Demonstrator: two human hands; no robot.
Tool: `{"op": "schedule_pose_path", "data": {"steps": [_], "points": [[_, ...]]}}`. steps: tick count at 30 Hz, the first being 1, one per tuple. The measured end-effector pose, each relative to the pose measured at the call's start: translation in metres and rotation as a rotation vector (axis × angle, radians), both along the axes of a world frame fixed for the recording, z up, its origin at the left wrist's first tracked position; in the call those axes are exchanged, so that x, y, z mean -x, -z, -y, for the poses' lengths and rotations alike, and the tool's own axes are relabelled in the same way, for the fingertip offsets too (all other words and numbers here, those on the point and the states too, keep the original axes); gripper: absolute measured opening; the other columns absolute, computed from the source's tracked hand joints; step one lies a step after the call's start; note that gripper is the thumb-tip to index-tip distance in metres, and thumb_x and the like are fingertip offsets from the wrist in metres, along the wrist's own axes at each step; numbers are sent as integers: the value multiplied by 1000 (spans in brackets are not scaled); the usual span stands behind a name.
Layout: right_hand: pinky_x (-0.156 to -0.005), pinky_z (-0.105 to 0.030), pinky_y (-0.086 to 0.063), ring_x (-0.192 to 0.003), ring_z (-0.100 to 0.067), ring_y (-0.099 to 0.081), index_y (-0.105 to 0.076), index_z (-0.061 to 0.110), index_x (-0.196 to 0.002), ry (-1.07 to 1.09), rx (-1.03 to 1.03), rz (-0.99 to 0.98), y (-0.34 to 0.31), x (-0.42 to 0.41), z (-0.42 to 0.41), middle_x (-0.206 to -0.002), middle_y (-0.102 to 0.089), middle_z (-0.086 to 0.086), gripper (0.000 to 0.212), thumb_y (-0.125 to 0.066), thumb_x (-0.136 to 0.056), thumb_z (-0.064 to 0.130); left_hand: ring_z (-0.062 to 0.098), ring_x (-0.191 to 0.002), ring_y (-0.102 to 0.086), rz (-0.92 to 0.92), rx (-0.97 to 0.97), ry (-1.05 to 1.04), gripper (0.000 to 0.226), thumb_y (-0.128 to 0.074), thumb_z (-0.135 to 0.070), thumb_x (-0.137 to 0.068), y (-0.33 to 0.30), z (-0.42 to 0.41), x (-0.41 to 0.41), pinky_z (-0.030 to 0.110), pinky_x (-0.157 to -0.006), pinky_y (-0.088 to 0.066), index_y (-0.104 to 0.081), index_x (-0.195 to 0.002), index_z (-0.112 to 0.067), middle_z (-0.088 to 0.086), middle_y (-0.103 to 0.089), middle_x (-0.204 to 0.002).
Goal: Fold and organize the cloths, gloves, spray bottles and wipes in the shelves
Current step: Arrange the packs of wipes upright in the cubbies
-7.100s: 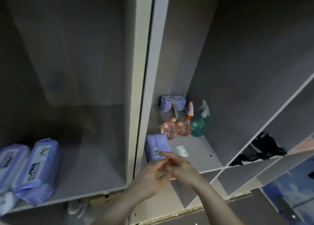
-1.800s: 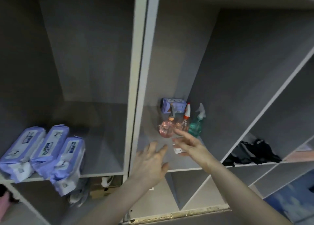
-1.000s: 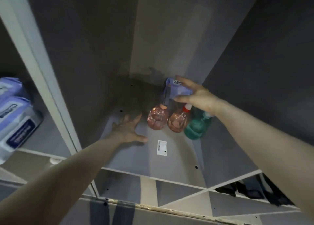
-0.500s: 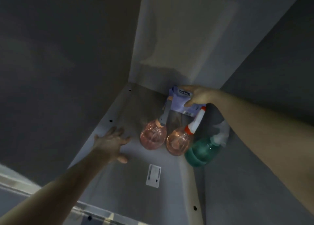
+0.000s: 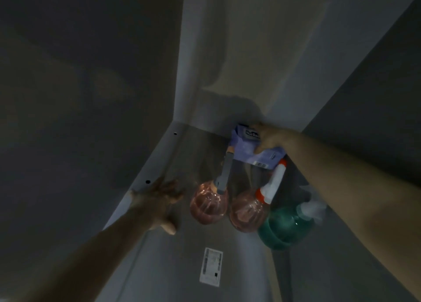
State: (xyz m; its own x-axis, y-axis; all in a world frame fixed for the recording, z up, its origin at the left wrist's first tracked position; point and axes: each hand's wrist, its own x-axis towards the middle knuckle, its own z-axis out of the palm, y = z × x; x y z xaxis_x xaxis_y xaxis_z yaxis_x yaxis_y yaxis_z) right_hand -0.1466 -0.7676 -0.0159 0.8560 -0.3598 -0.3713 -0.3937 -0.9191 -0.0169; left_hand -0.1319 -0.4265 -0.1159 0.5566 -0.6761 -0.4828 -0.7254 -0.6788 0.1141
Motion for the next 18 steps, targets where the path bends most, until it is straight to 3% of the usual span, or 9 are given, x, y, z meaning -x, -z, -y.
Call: {"op": "schedule_pose_path", "data": {"steps": [3,8,18], "points": [[-108,-44,-35,-132,-33,-38,-30,12,-145,-60,176,-78,2,-6,3,-148,-36,-12,88,-79,-75,33,17,-148,13,14,15,10,106,-73,-59,-67,2,-1,2,69,-105,-23,-5,-148,-49,-18,14,-159],[-110,-38,-32,-132,-31,-33,-32,11,-143,-122,387,-142,12,-15,2,-143,-35,-13,90,-76,-73,45,17,-148,14,2,43,11,105,-74,-56,-68,2,-2,0,69,-107,-21,-6,-148,-49,-16,12,-160],[-97,-40,-45,-122,-31,-44,-32,10,-133,-34,188,-98,6,-6,3,-130,-34,-10,93,-87,-61,32,17,-148,14,0,74,3,105,-75,-55,-68,4,-4,0,71,-105,-21,-7,-147,-50,-17,12,-159]]}}
